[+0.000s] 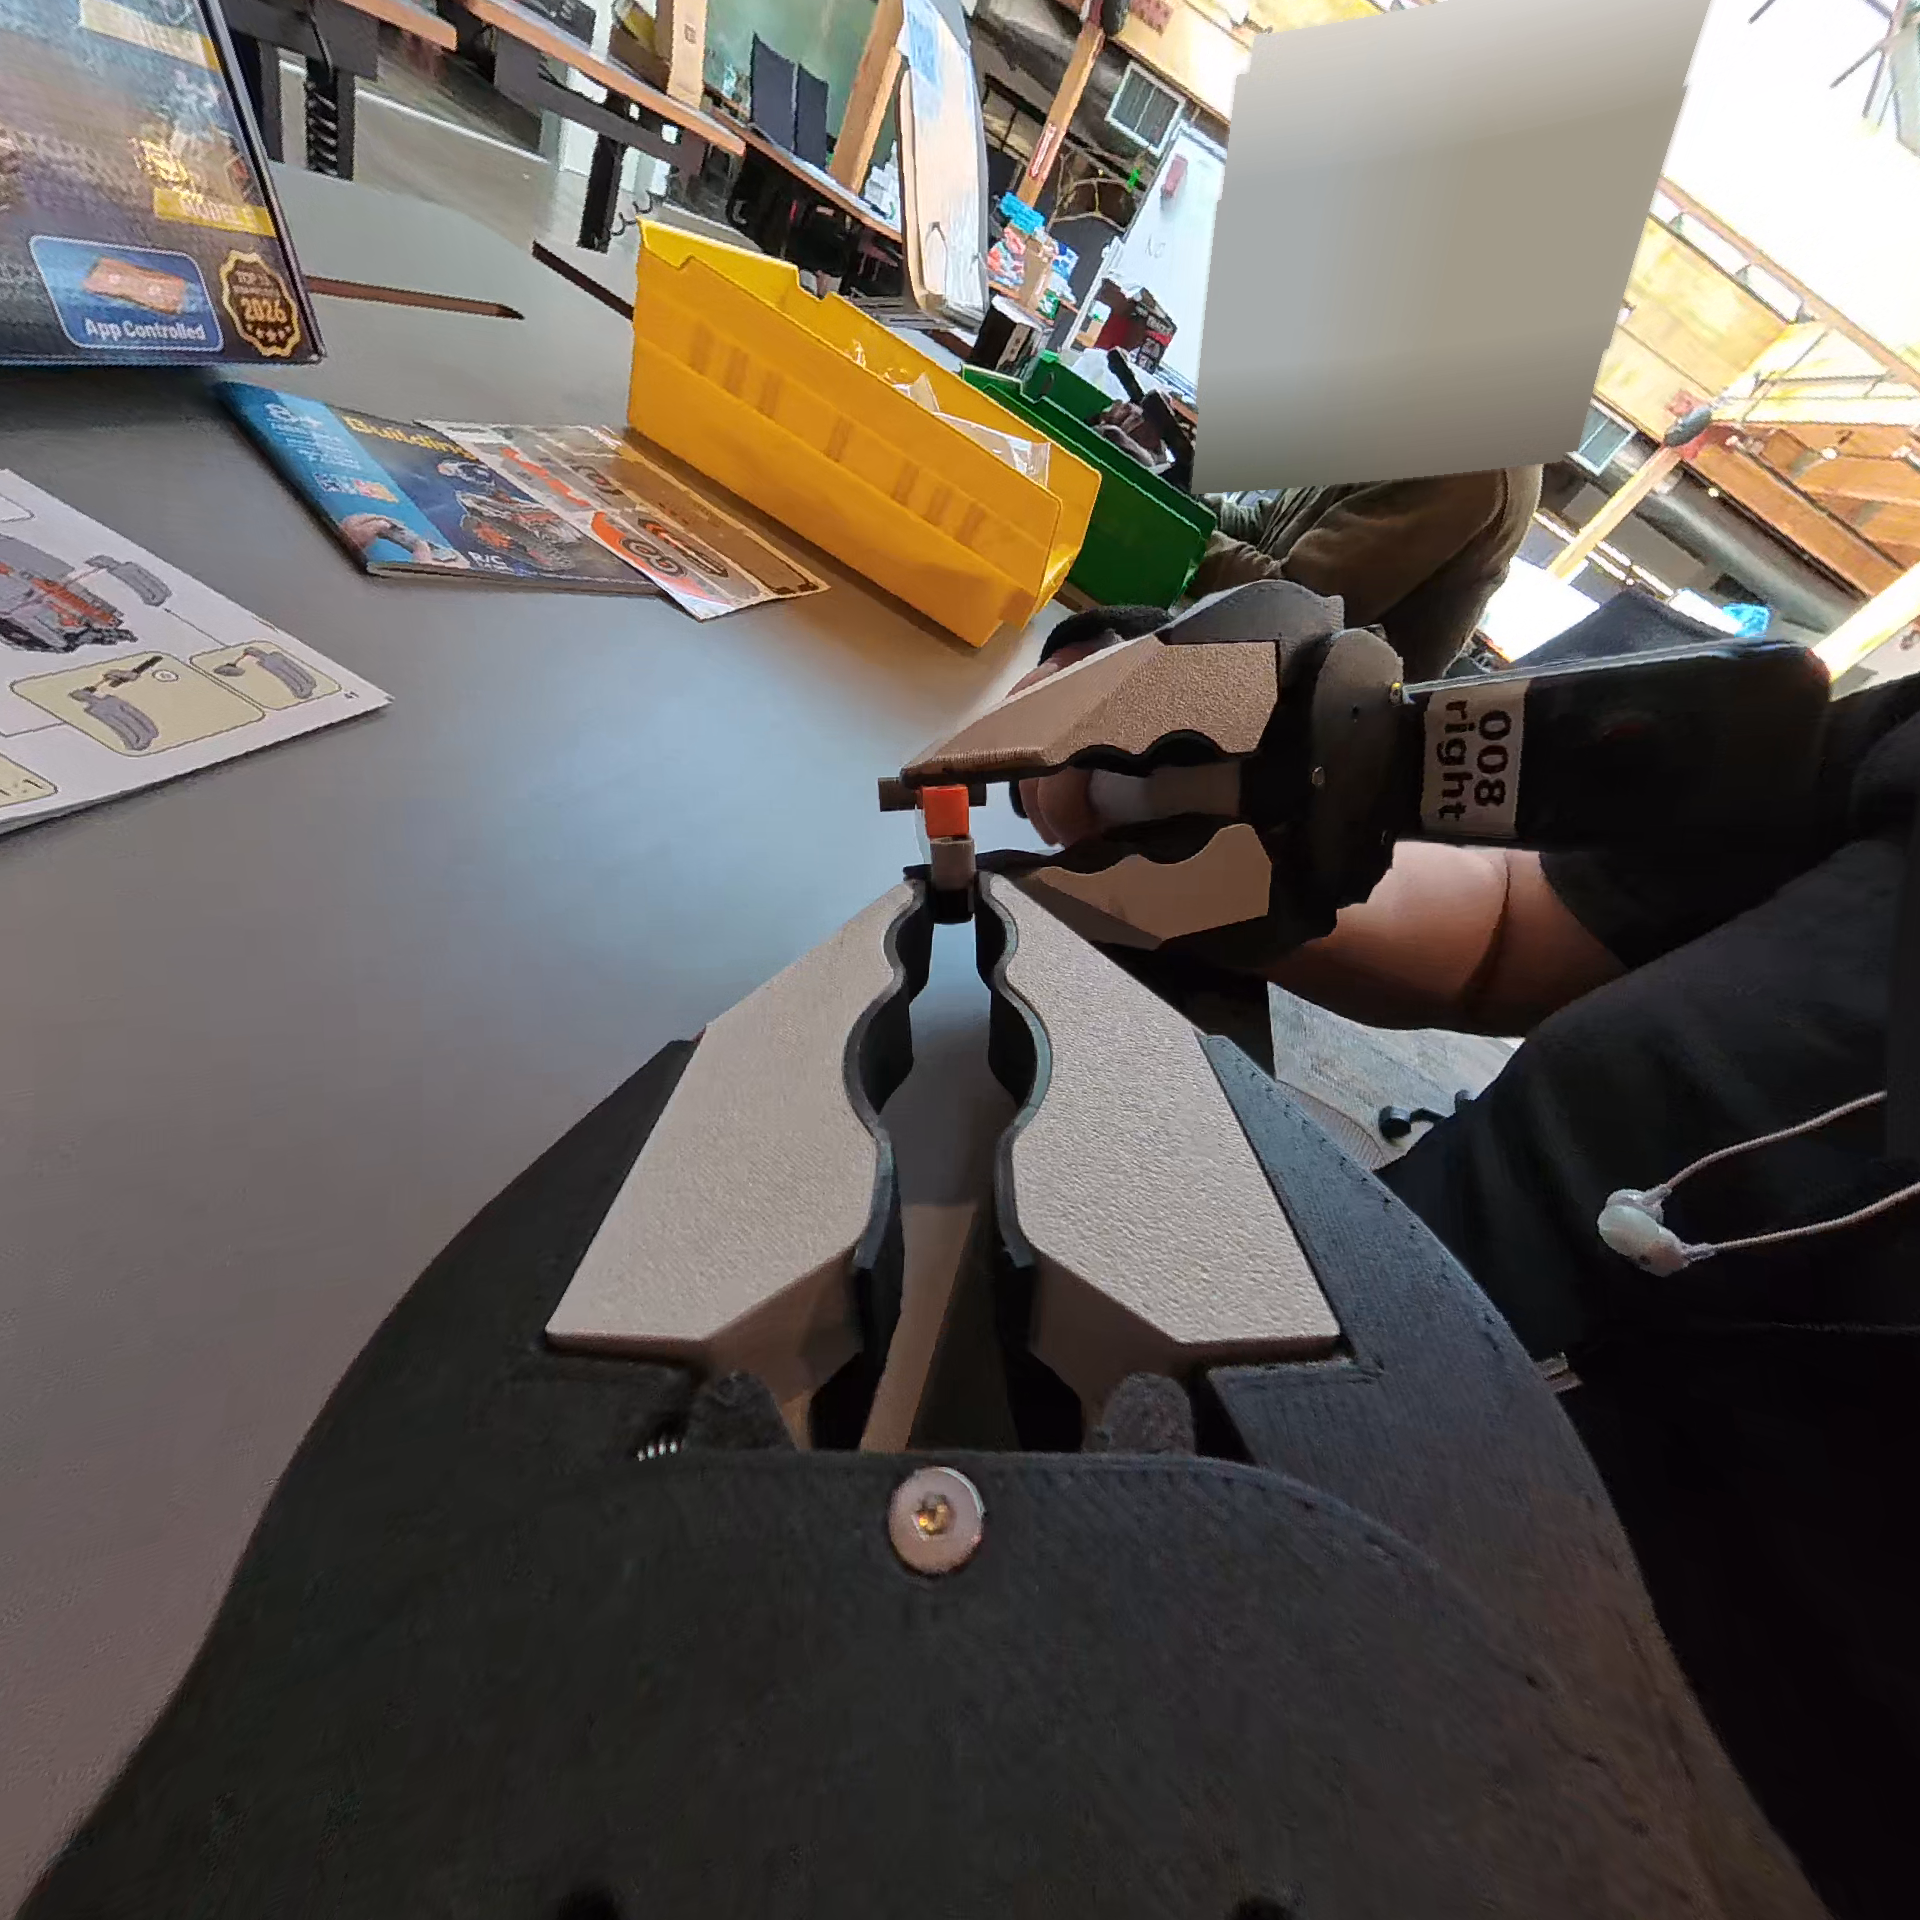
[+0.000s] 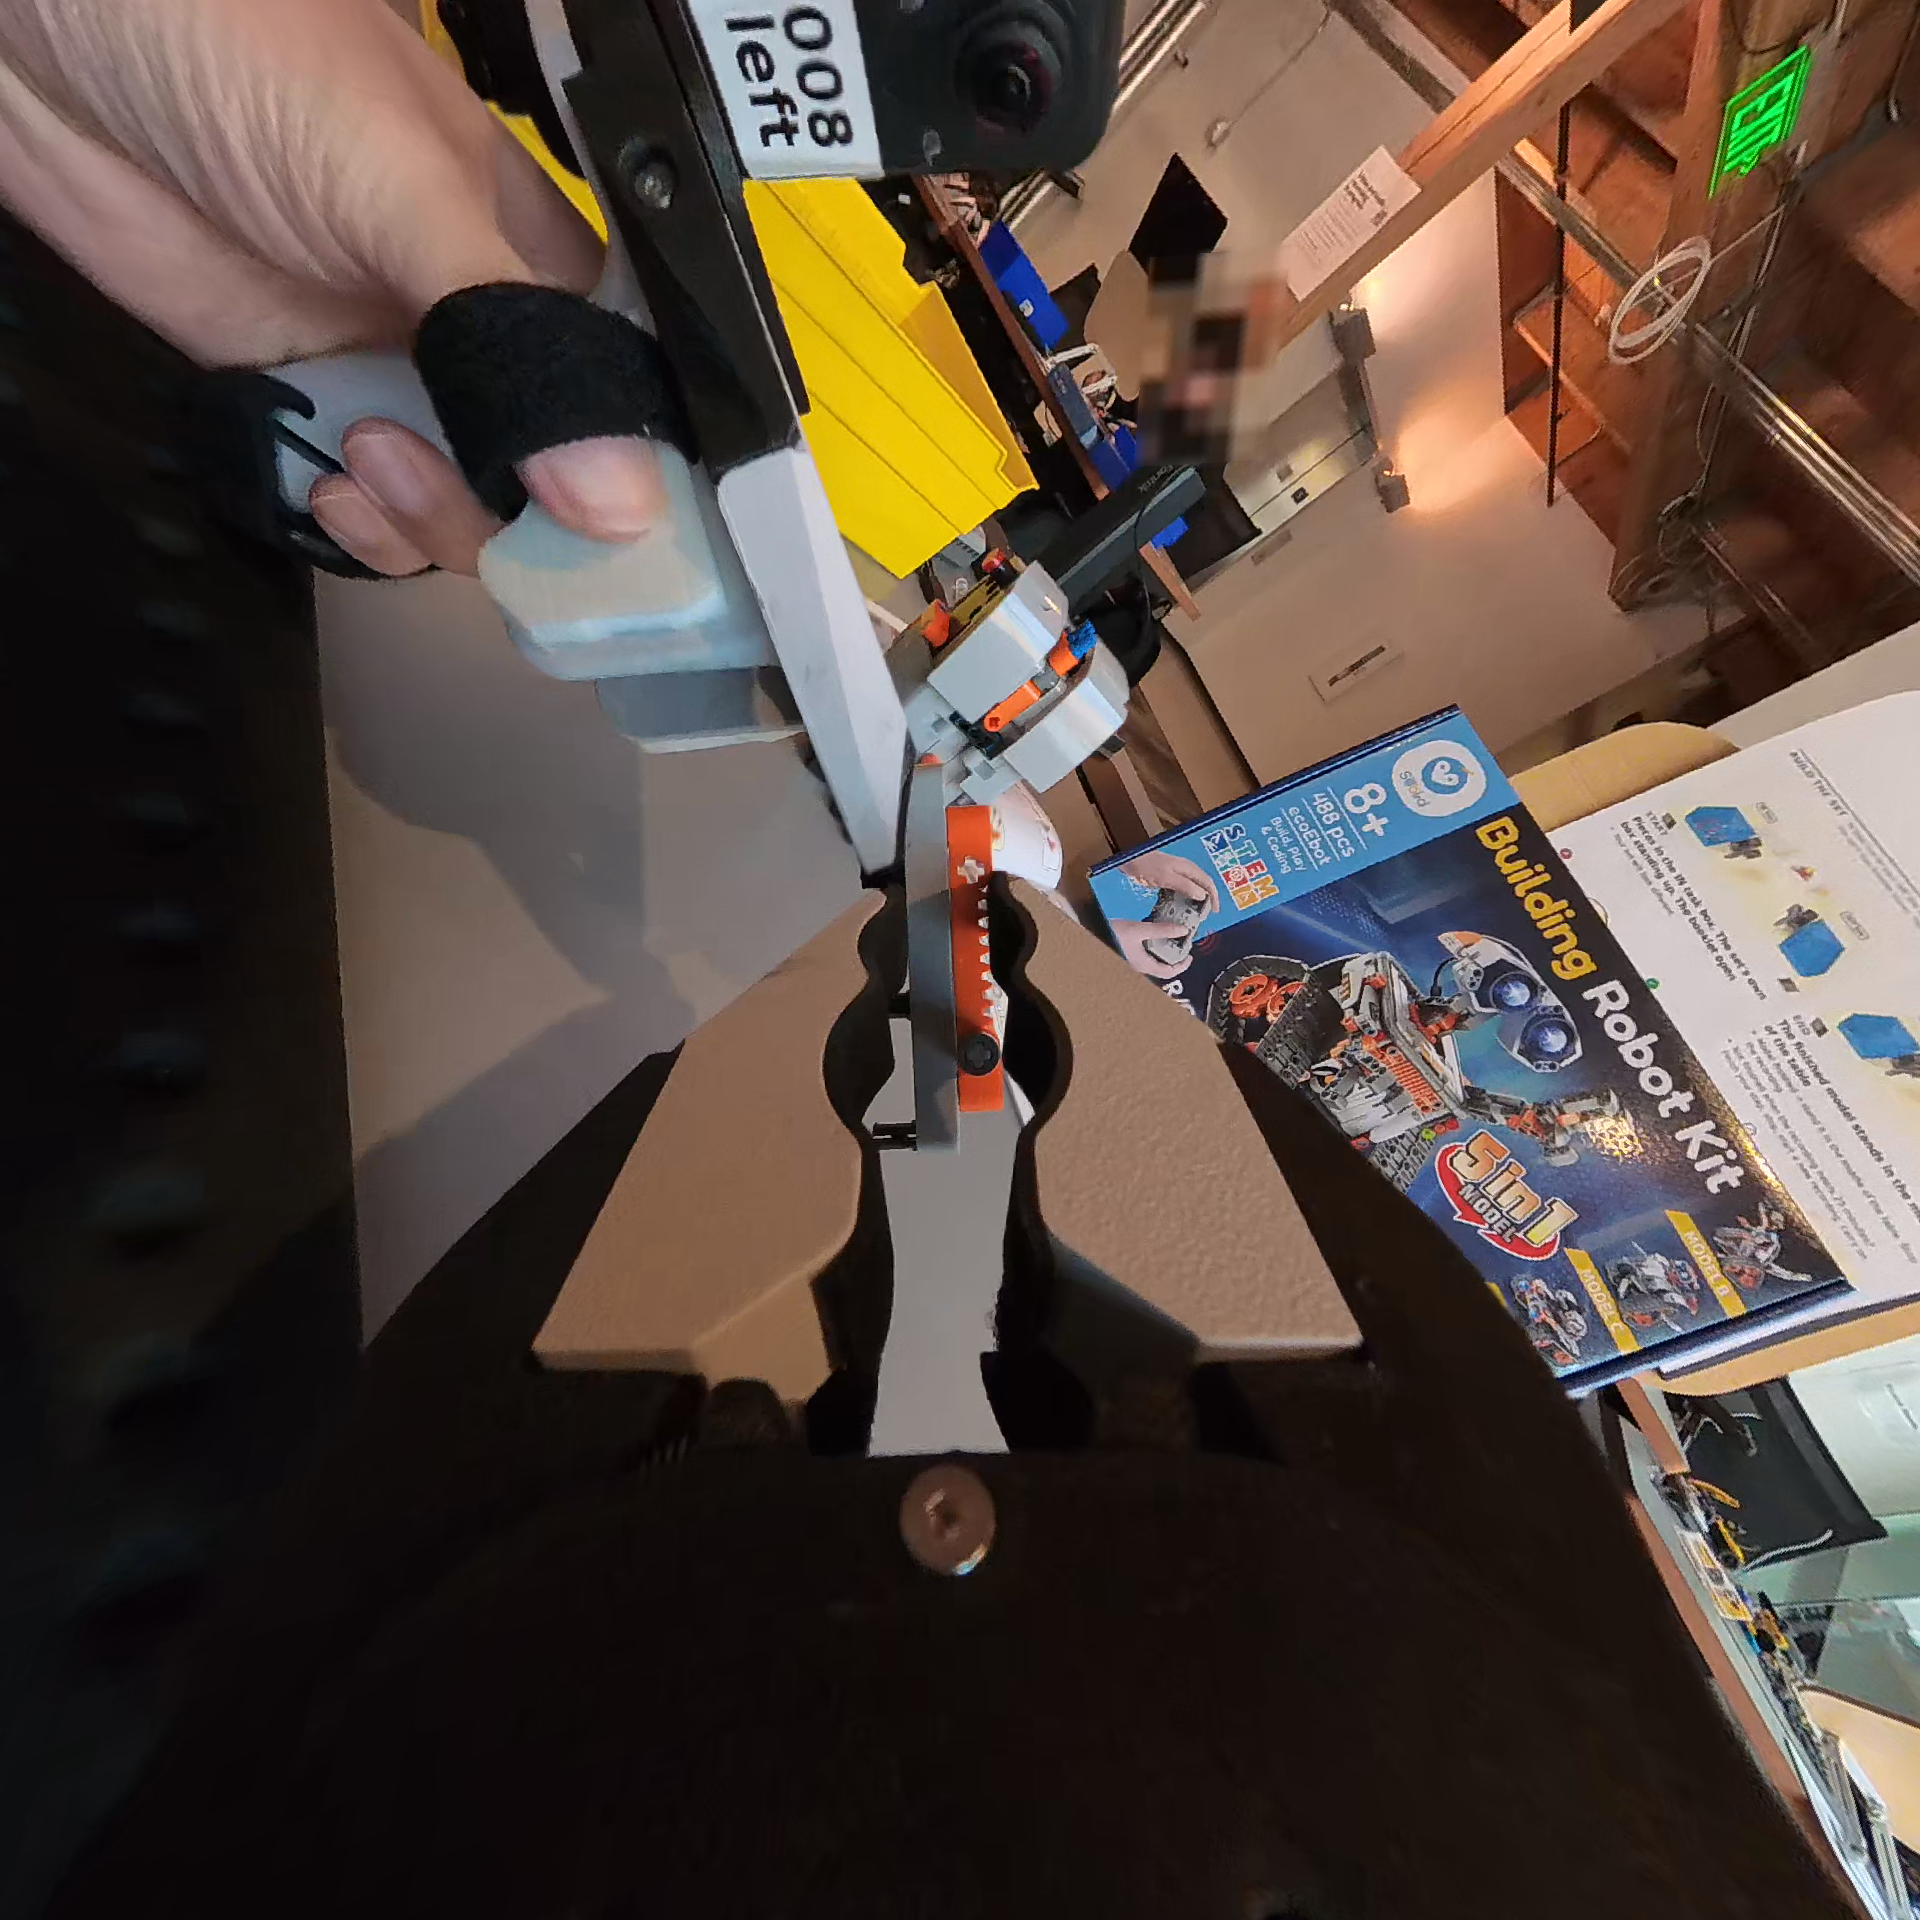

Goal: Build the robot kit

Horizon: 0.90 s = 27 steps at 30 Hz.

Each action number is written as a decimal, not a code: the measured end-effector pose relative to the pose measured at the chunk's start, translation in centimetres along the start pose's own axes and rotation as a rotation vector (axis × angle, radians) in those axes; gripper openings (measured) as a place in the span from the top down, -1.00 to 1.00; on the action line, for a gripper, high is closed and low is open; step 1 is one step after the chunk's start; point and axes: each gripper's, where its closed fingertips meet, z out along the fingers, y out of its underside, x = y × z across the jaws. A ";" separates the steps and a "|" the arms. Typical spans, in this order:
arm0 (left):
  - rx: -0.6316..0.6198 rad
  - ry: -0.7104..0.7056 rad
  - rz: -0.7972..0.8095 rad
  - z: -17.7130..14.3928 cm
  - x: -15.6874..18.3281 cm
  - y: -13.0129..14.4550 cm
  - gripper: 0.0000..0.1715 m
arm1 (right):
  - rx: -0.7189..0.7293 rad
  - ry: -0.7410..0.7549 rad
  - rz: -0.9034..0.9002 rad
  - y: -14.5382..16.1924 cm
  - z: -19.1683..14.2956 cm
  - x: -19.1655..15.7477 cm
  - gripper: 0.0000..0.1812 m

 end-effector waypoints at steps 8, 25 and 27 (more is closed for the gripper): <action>-0.004 -0.024 -0.013 -0.1 -0.4 0.2 0.94 | -0.004 -0.021 0.051 0.3 0.3 -0.3 0.85; -0.038 -0.016 -0.224 0.3 -1.2 1.2 0.94 | -0.124 -0.082 0.121 2.4 1.5 -1.4 0.84; -0.036 -0.028 -0.203 0.3 -1.1 1.1 0.94 | -0.130 -0.092 0.146 2.4 1.4 -1.4 0.84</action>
